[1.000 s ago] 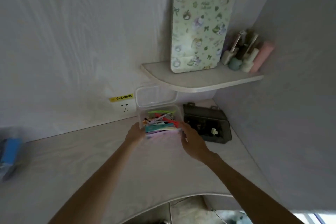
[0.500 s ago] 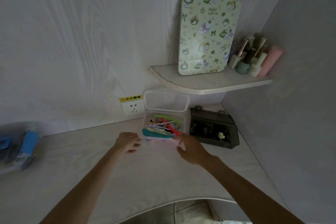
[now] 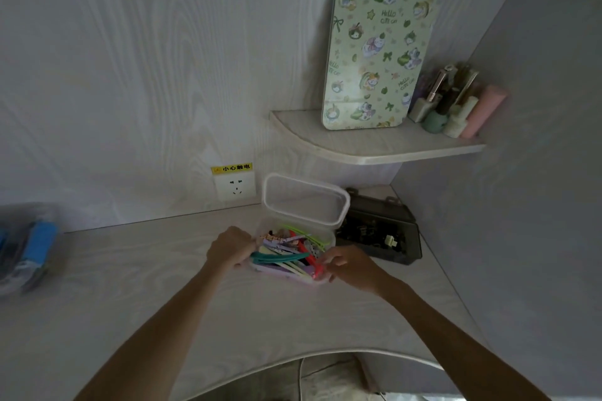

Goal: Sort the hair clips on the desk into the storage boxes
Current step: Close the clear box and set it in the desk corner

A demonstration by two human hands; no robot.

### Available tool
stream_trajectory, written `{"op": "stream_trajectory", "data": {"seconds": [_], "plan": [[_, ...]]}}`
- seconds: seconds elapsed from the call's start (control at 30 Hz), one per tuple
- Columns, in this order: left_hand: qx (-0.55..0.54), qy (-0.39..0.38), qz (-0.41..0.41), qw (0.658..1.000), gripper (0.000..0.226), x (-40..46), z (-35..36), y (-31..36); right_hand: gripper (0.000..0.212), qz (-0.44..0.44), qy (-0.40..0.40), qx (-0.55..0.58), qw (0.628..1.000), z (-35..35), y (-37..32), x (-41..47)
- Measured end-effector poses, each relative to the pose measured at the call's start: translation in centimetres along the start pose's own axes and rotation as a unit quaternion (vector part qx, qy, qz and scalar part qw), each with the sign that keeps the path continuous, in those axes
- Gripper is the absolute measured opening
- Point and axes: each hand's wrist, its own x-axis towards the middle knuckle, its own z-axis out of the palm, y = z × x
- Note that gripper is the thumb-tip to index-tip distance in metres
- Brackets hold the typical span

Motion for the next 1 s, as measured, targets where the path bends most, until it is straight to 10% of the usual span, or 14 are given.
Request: {"op": "stream_trajectory", "data": {"seconds": [0.2, 0.33, 0.53, 0.7, 0.83, 1.0], "plan": [[-0.032, 0.018, -0.06, 0.998, 0.007, -2.0, -2.6, -4.0, 0.025, 0.004, 0.175, 0.035, 0.984, 0.8, -0.8, 1.2], [-0.115, 0.031, -0.094, 0.988, 0.011, -3.0, -3.5, -6.6, 0.081, -0.063, 0.07, 0.036, 0.995, 1.6, -5.3, 3.0], [-0.119, 0.035, -0.071, 0.99, 0.028, -3.6, -1.5, -5.5, 0.045, -0.124, 0.089, -0.063, 0.986, 1.2, -8.9, 4.9], [-0.045, 0.122, -0.006, 0.991, 0.039, -4.4, -2.6, -5.5, 0.087, -0.195, -0.019, -0.234, 0.952, -0.7, -7.1, 3.5], [0.068, 0.308, 0.257, 0.914, 0.05, -5.7, -4.0, -5.9, 0.096, -0.269, -0.044, -0.41, 0.87, 0.0, -4.9, 1.7], [0.415, 0.187, 0.424, 0.783, 0.087, -3.5, -1.5, -5.4, 0.101, -0.318, 0.011, -0.481, 0.817, 2.1, -3.8, 3.2]]}}
